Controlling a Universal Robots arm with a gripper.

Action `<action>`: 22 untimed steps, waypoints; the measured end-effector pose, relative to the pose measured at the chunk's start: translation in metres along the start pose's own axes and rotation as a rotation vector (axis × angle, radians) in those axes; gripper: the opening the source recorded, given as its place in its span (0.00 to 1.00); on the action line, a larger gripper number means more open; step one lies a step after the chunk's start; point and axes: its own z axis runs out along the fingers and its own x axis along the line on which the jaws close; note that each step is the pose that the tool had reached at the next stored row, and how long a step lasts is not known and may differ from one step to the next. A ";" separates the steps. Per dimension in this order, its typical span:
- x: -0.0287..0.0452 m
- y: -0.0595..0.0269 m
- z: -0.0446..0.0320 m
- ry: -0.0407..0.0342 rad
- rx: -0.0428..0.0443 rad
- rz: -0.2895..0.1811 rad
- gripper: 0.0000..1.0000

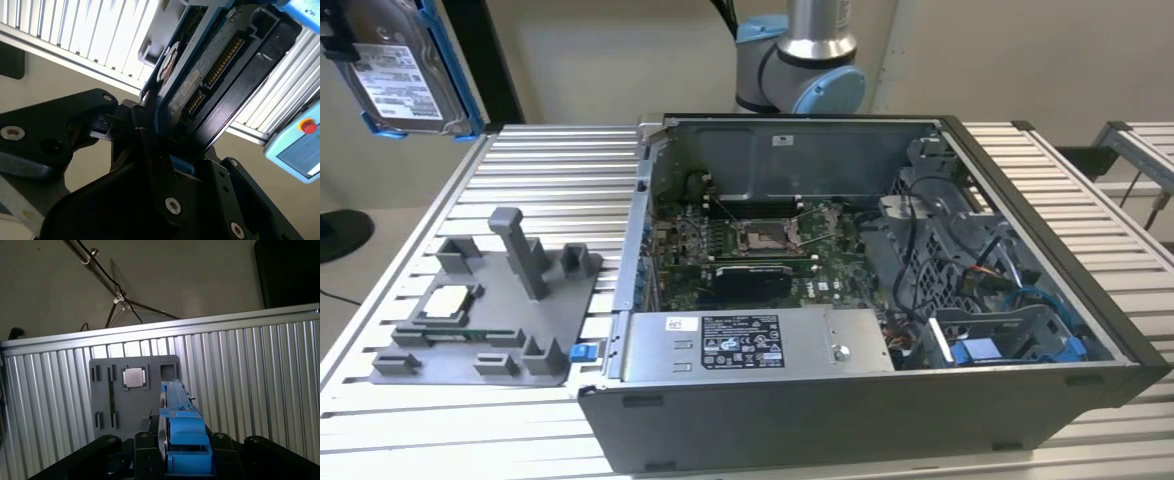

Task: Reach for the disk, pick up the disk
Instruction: 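Pick up the disk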

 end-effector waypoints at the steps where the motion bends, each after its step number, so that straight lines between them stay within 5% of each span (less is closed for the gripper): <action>1: -0.0002 -0.0017 0.0000 0.0000 0.0000 0.000 0.00; 22: -0.0065 -0.0472 -0.0009 0.0000 -0.0005 0.000 0.00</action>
